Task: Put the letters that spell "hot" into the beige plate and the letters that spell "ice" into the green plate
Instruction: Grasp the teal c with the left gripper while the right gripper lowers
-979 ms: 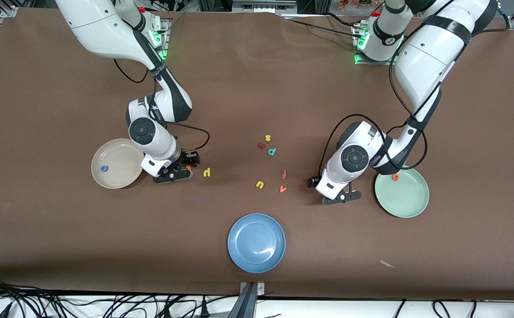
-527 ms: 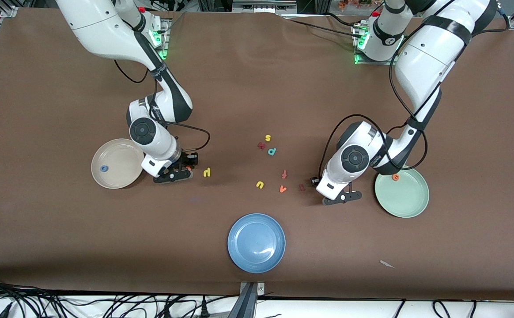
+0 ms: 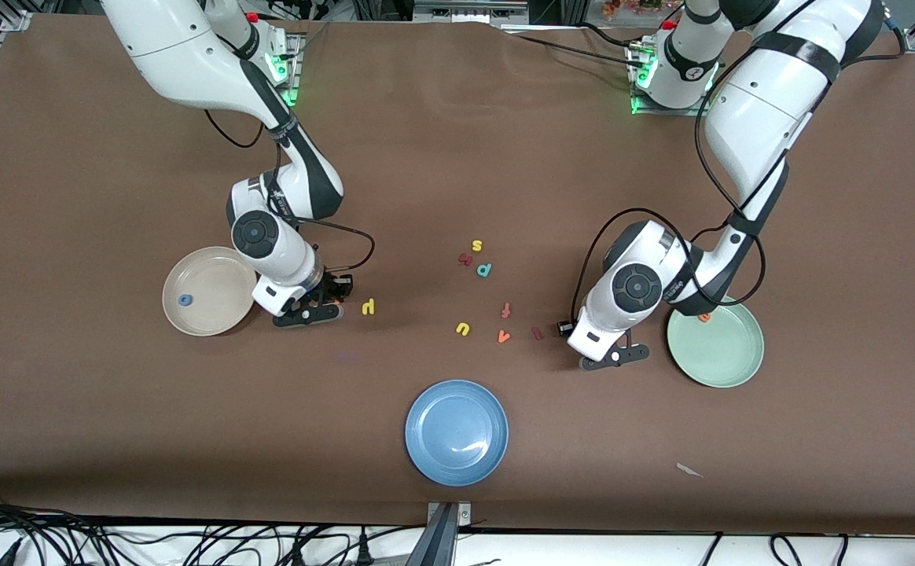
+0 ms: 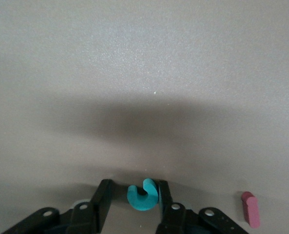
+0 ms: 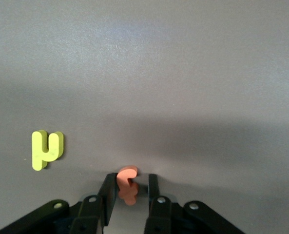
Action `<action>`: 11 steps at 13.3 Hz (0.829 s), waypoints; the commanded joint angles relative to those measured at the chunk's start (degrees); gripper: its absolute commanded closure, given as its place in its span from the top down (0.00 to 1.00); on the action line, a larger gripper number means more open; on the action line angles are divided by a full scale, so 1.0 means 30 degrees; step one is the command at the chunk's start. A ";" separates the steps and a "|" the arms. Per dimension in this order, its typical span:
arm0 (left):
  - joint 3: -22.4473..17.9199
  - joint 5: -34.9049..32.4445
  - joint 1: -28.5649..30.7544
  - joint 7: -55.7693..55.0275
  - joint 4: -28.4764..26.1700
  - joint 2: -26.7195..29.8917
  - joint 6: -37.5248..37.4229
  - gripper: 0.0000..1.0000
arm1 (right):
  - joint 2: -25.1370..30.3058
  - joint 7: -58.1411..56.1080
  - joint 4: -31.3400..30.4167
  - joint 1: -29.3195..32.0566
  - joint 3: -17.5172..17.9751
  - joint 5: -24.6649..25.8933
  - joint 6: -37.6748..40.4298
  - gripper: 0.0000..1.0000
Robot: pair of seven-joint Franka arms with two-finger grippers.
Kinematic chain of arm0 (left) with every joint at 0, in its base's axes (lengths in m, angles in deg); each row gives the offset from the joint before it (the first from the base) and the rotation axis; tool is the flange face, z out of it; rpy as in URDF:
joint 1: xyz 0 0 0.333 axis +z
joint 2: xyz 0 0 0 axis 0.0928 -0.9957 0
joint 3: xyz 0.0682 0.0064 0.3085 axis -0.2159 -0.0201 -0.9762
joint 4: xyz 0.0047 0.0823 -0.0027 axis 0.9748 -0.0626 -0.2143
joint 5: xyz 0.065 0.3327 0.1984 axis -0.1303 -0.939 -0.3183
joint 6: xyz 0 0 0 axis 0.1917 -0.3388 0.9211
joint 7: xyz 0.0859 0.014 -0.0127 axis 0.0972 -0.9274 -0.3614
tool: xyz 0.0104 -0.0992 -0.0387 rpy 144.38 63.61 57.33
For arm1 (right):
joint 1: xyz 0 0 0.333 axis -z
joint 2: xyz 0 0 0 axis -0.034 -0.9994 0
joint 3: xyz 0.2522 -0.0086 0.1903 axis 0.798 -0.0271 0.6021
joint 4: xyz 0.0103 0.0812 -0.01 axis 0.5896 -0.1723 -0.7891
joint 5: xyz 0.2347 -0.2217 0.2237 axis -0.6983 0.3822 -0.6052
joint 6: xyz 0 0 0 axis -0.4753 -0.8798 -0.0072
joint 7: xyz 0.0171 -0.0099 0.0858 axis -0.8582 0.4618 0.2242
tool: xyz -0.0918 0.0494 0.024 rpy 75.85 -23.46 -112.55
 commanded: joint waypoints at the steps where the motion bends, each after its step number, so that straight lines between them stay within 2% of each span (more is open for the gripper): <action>1: -0.0205 0.0114 -0.0330 -0.0215 0.0611 -0.0410 -0.0050 0.43 | -0.0211 0.0134 0.0218 -0.0071 0.0013 -0.0224 -0.0253 0.20; 3: -0.0205 0.0113 -0.0330 -0.0331 0.0611 -0.0410 -0.0050 0.38 | -0.0211 0.0134 0.0218 -0.0071 -0.0016 -0.0224 -0.0224 0.09; 6: -0.0205 0.0084 -0.0564 -0.0361 0.0611 -0.0410 -0.0021 0.32 | -0.0095 0.0017 0.0218 0.0045 -0.0016 -0.0224 -0.0020 0.08; 8: -0.0205 0.0084 -0.0565 -0.0361 0.0611 -0.0410 -0.0021 0.28 | 0.0576 0.0337 0.0247 0.0075 -0.0191 -0.0224 0.1000 0.08; 11: -0.0205 0.0055 -0.0565 -0.0332 0.0611 -0.0410 -0.0021 0.23 | 0.1981 0.0135 0.0277 0.0105 -0.1446 -0.0224 0.3107 0.08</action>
